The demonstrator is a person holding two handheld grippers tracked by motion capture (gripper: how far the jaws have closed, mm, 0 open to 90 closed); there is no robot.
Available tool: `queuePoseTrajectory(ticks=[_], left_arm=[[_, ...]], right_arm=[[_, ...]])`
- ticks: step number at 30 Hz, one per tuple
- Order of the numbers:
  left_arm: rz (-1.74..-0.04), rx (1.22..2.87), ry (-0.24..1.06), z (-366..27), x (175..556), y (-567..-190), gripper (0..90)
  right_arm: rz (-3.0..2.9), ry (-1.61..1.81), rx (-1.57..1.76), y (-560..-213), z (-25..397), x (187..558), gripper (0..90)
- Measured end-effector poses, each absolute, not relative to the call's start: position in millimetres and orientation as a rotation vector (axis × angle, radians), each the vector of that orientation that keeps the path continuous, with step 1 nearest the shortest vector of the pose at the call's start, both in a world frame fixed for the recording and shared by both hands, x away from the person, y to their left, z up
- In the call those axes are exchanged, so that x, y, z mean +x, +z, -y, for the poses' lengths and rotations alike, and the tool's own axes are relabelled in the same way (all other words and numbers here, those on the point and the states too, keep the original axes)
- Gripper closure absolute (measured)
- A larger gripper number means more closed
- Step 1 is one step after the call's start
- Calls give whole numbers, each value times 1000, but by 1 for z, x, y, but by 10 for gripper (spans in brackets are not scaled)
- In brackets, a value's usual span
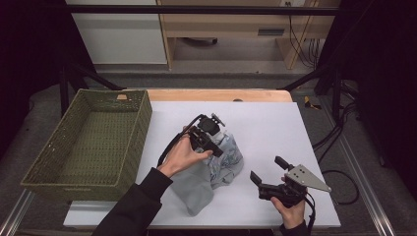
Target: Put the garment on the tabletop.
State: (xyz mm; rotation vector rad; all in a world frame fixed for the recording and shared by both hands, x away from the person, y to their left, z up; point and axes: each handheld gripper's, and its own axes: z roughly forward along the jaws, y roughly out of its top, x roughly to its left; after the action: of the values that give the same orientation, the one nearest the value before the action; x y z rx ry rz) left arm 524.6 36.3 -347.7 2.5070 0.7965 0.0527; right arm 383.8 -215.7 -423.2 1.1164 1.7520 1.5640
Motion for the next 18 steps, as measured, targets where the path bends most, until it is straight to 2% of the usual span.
queuePoseTrajectory(ticks=[2, 6, 10, 15, 18], left_arm=[[-786, 2484, 74, -37, 524, -346, 393], [-768, 2424, 74, -41, 521, -341, 243], [-764, 2351, 85, -47, 517, -336, 179], [-752, 2240, 100, -63, 510, -331, 165], [-748, 2160, 165, -73, 503, -332, 139]], right_arm=[[-1752, 1559, 1114, -423, 216, 384, 3], [-1749, 1563, 1116, -424, 216, 384, 3], [-1753, 1574, 1123, -422, 216, 384, 3], [-1752, 1569, 1109, -422, 217, 384, 3], [-1747, 1575, 1113, -422, 217, 384, 3]])
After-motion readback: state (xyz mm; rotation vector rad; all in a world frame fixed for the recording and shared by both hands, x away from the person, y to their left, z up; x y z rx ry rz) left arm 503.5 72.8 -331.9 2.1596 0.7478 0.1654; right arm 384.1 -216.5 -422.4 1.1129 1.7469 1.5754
